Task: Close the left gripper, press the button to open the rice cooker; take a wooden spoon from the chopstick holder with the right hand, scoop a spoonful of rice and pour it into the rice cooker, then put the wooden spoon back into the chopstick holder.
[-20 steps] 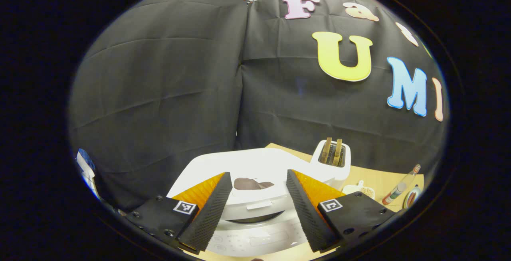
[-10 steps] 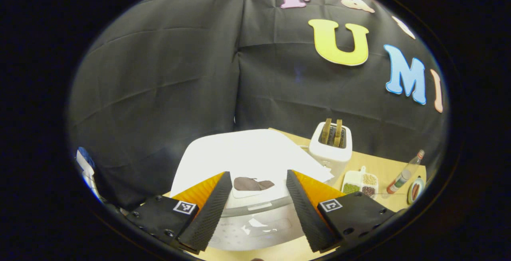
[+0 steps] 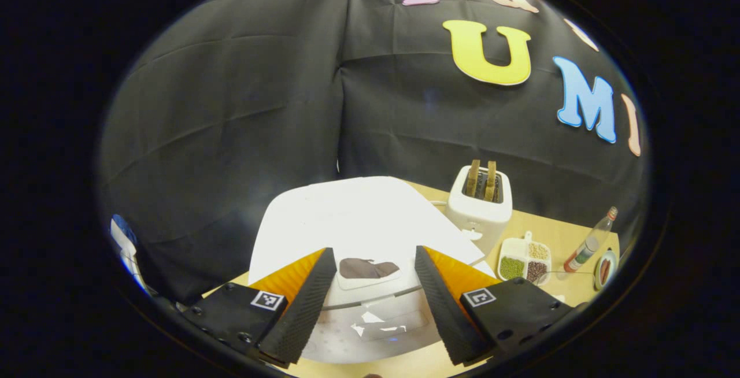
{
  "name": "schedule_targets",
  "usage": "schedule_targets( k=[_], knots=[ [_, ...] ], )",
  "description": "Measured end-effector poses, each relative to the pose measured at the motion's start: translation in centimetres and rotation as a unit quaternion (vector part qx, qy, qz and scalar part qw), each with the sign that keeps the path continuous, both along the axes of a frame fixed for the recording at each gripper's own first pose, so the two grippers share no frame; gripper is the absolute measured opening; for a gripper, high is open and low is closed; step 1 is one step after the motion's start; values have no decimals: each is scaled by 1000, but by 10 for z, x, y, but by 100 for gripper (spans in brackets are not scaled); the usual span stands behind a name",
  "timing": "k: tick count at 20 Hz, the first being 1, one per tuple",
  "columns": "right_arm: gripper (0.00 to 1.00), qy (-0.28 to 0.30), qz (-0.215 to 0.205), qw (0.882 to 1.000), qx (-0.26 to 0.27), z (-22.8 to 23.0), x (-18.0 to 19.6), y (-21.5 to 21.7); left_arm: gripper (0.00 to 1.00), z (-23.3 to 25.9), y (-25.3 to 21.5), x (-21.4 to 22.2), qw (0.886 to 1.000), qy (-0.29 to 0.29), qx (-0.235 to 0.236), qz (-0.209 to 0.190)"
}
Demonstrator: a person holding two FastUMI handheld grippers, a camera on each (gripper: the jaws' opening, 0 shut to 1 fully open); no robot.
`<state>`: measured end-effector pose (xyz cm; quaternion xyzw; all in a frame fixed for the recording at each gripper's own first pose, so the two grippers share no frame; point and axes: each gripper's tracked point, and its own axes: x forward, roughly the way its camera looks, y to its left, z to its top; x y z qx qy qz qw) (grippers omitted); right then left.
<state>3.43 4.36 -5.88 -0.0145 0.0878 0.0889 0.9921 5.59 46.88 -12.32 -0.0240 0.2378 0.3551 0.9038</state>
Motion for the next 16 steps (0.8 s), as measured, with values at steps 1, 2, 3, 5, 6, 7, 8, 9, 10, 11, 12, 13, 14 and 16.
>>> schedule_targets(
  k=[1, 2, 3, 5, 6, 7, 8, 9, 10, 11, 12, 13, 14, 16],
  knots=[
    [99, 0, -2, 1000, 1, 0, 0, 1, 97, 4, 1, 1, 1000, -1, 10, -3],
    [99, 0, -3, 1000, 1, -1, 0, 1, 94, 3, 1, 1, 1000, 2, 11, -4],
    [99, 1, -5, 1000, 1, -2, 0, 2, 96, 3, 2, 1, 1000, 2, 10, -5],
    [99, 5, -7, 1000, 2, -5, 0, 4, 93, 3, 2, 0, 1000, 0, 11, -8],
    [99, 6, -8, 1000, 4, -6, -1, 6, 97, 4, 3, 0, 1000, -1, 13, -9],
    [99, 7, -9, 1000, 5, -6, -1, 8, 98, 3, 3, 0, 1000, 0, 14, -10],
    [99, 7, -11, 1000, 4, -7, -1, 10, 98, 2, 2, 0, 1000, 0, 9, -9],
    [99, 7, -12, 1000, 5, -7, -2, 13, 93, 3, 2, 0, 1000, 0, 4, -8],
    [99, 7, -14, 1000, 6, -8, -3, 15, 94, 2, 1, 0, 1000, 3, 0, -9],
    [99, 8, -17, 1000, 8, -9, -4, 16, 99, 2, 1, -1, 1000, 4, 1, -14],
    [99, 8, -20, 1000, 11, -10, -6, 18, 100, 2, 0, 0, 1000, 5, 2, -21],
    [99, 7, -23, 1000, 13, -9, -9, 20, 99, 4, 0, 1, 999, 5, 6, -32],
    [99, 5, -26, 1000, 14, -8, -11, 20, 99, 4, 1, 3, 999, 5, 6, -45],
    [99, -7, -30, 999, 20, 0, -17, 21, 100, 11, -3, 5, 999, -8, -4, -53]
  ],
)
